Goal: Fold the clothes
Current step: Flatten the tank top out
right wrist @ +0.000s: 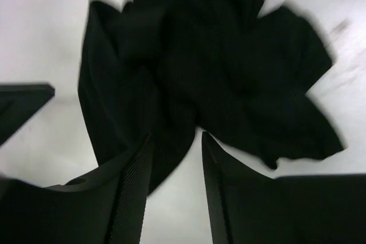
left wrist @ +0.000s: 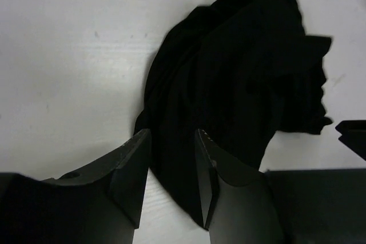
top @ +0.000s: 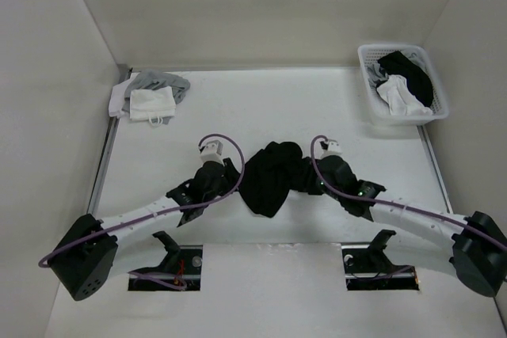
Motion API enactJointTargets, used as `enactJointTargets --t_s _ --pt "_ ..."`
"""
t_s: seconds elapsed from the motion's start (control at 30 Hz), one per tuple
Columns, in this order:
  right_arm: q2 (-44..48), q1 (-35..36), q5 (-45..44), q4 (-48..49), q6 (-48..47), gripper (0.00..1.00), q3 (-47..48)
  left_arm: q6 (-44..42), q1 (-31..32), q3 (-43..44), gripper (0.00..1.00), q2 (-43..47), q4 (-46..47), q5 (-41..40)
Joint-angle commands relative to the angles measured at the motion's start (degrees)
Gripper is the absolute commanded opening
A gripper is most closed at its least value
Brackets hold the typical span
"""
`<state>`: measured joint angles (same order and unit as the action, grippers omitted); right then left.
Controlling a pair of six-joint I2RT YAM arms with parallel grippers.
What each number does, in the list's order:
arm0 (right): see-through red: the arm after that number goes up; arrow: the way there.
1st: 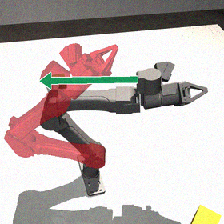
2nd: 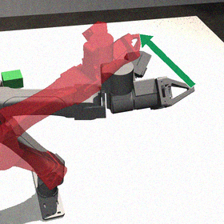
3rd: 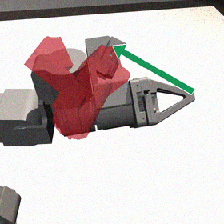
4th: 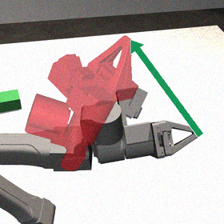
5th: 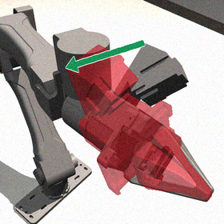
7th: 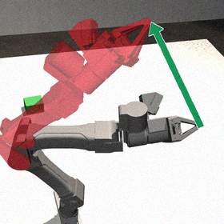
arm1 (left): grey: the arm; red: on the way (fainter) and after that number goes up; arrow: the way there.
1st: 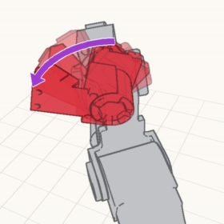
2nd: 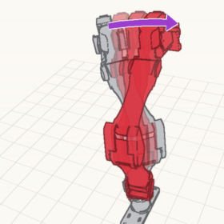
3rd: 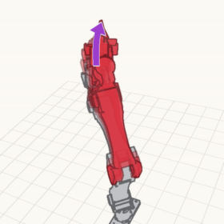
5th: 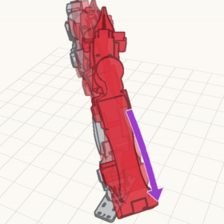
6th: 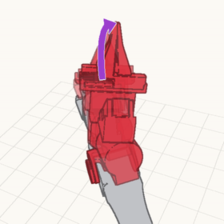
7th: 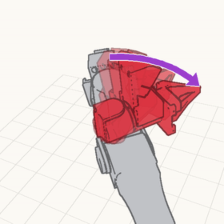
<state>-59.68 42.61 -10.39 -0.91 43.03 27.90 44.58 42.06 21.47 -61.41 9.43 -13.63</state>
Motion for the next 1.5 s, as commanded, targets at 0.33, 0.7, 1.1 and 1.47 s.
enactJointTargets --t_s 0.33,0.7,1.1,1.47 --pt "-18.79 4.72 5.12 8.63 6.45 0.50 3.39 4.20 3.77 -1.26 0.46 -8.98 2.16 -0.88" --pt "-15.14 3.85 0.73 15.87 3.40 0.03 11.18 -0.10 -4.74 10.05 0.04 -12.96 12.81 0.88" --pt "-13.89 -10.05 7.32 -6.11 -15.42 0.02 70.95 -5.46 -16.53 62.27 0.02 -16.21 3.94 7.82" --pt "7.20 12.95 -1.72 2.04 -6.04 0.03 26.55 -3.90 -16.62 34.90 0.08 -1.71 2.34 5.01"
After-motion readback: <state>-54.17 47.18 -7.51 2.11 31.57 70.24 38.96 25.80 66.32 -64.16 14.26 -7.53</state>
